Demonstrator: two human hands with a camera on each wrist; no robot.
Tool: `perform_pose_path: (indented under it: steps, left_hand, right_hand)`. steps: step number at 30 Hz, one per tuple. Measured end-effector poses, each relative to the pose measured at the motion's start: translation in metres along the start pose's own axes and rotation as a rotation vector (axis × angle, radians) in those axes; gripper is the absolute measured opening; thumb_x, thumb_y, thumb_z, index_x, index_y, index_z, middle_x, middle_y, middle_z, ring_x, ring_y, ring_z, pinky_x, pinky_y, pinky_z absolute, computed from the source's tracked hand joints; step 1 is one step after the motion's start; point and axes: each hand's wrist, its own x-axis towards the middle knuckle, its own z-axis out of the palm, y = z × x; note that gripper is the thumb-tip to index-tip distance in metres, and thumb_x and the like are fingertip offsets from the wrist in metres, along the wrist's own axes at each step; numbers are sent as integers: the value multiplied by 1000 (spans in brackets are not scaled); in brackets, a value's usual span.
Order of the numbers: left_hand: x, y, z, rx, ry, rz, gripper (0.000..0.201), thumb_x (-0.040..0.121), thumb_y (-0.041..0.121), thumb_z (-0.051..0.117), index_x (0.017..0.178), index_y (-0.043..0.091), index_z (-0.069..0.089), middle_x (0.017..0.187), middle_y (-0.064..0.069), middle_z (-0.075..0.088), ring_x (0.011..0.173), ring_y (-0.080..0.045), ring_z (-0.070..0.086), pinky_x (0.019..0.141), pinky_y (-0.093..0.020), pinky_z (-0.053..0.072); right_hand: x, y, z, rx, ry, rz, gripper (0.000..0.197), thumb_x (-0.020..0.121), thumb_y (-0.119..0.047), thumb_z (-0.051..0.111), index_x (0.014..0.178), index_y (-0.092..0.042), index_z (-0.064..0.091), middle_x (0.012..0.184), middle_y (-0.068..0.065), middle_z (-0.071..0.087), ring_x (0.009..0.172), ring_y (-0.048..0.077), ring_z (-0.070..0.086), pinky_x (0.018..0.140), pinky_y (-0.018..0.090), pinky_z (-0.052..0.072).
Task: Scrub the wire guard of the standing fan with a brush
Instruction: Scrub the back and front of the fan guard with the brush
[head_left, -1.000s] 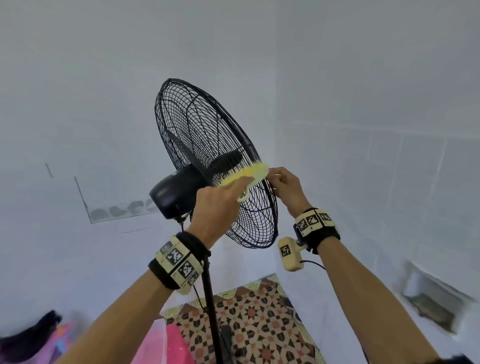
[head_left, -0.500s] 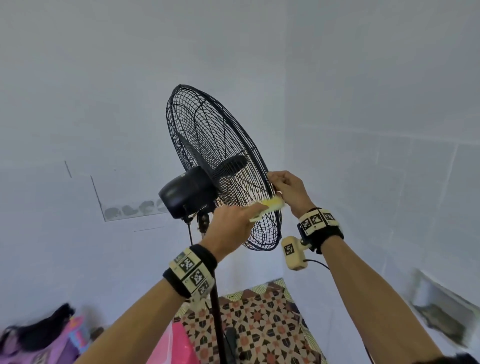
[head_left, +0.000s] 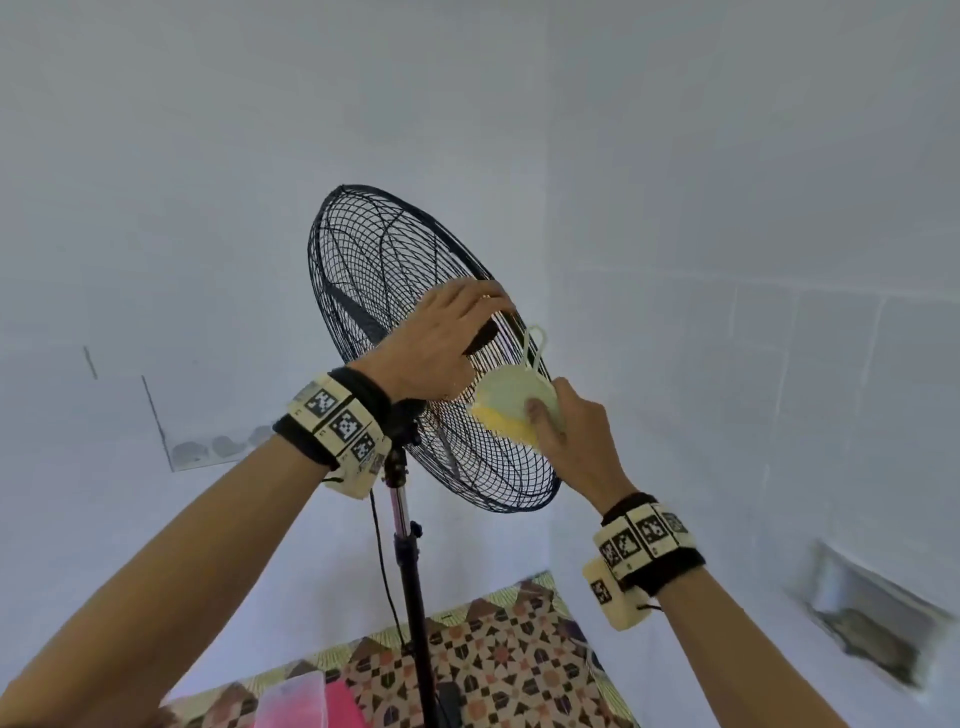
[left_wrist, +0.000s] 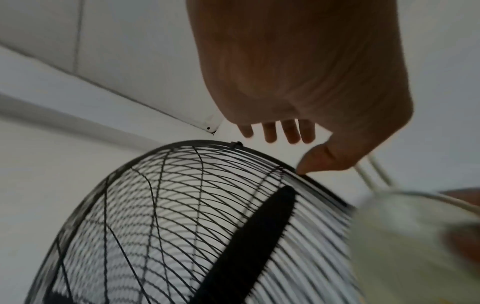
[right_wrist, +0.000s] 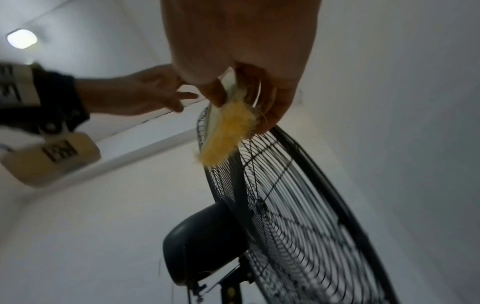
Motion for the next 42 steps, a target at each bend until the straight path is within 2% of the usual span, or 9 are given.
perform_pose_path:
  steps: [3,7,11,17,22,27,31,36,42]
  left_hand:
    - [20,-45,-9,251,-37,-19,91,83,9,61,162,27,19,171,-5,11,158,-32,7,129,-57,2]
    - [47,-106,-13,400,-147,1,95,93,48,69,165,35,7,174,-3,0,160,-34,1,128,-59,-1]
    - [77,-139,-1,467,-209,-33,101,89,72,60,164,42,-1,174,-3,-6,159,-41,-4,123,-63,-6]
    - [110,-168,22,526,-119,60,87,87,84,30,163,48,7,168,-10,22,153,-45,21,119,-75,11]
    - [131,-183,35,559,-84,147,82,87,85,23,162,52,11,161,-13,29,146,-43,29,120,-73,15]
    - [143,-189,47,593,-41,153,82,88,86,28,161,51,14,155,-13,36,139,-42,35,117,-71,22]
    - [150,-189,54,629,-67,103,81,89,86,31,160,49,17,156,-14,35,140,-42,34,115,-69,26]
    - [163,-187,64,667,-119,22,82,89,87,36,159,46,23,157,-14,35,143,-43,32,115,-67,25]
    - [163,-197,67,654,-159,-35,90,86,89,34,162,45,16,162,-18,29,147,-43,28,122,-61,18]
  right_hand:
    - [-11,15,12,97,-32,20,21,98,-32,54,91,-12,51,81,1,55,71,18,52,59,25,35]
    - [0,43,24,110,20,128,31,94,-30,56,115,-7,57,110,6,59,95,22,57,77,31,48]
    - [15,67,29,340,188,448,40,94,-51,57,98,-11,52,94,1,59,83,17,54,67,23,43]
    - [40,65,67,150,399,462,26,100,-37,65,87,-16,56,95,3,56,89,23,55,78,37,47]
    - [47,36,94,303,623,451,32,101,-36,63,80,-13,55,68,-5,52,61,6,45,56,19,38]
    - [85,19,111,459,868,593,16,93,-28,75,97,-21,61,91,-6,68,83,12,66,72,31,58]
    - [114,2,116,549,840,641,27,89,-18,74,102,-18,50,101,3,64,81,15,64,72,37,59]
    - [155,5,98,756,757,586,64,92,-2,64,142,-32,37,113,-3,57,97,14,64,76,44,63]
    - [228,26,78,841,731,644,30,102,-17,53,130,-28,52,129,10,56,100,18,62,70,46,64]
